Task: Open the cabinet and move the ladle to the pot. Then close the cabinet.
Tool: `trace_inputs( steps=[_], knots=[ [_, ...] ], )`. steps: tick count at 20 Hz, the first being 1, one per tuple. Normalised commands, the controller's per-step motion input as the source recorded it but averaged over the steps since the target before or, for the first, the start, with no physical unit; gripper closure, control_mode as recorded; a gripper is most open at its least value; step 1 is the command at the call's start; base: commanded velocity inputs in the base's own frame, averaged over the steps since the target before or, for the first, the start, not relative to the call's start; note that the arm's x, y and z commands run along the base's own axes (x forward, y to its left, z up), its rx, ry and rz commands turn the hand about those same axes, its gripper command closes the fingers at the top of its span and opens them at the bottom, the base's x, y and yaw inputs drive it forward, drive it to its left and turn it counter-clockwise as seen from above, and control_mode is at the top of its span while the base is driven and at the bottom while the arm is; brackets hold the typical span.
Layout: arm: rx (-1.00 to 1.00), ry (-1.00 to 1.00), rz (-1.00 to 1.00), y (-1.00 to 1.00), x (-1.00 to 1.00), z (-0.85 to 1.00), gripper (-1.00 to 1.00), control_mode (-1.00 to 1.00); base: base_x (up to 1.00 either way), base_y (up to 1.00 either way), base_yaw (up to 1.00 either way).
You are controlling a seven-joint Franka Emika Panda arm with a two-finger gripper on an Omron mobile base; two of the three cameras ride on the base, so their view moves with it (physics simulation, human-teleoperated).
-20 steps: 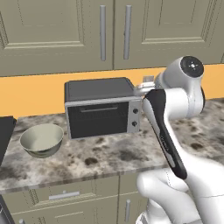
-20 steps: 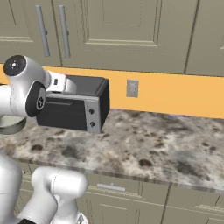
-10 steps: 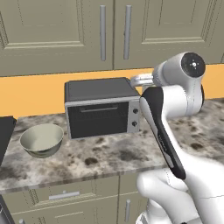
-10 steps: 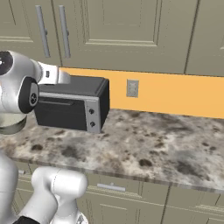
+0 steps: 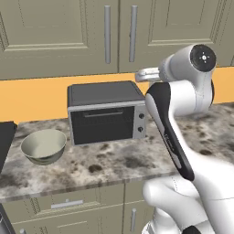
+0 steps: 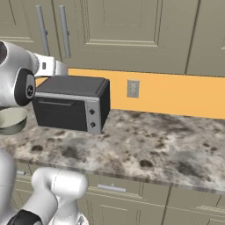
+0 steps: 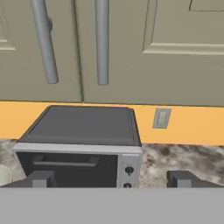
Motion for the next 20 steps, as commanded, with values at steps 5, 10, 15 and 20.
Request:
trace_inputs(
  steps=[5,10,15,20],
  knots=[
    [0.0,-0.05,0.0,0.07,0.0,0.29,-1.0,-1.0,0.0,0.0,0.0],
    [0.0,-0.04,0.0,0.05,0.06,0.24,-1.0,-1.0,0.0,0.0,0.0],
    [0.0,0.0,0.0,0.01,0.23,0.24,-1.0,-1.0,0.0,0.0,0.0],
    [0.0,0.0,0.0,0.0,0.28,0.17,-1.0,-1.0,0.0,0.0,0.0]
  ],
)
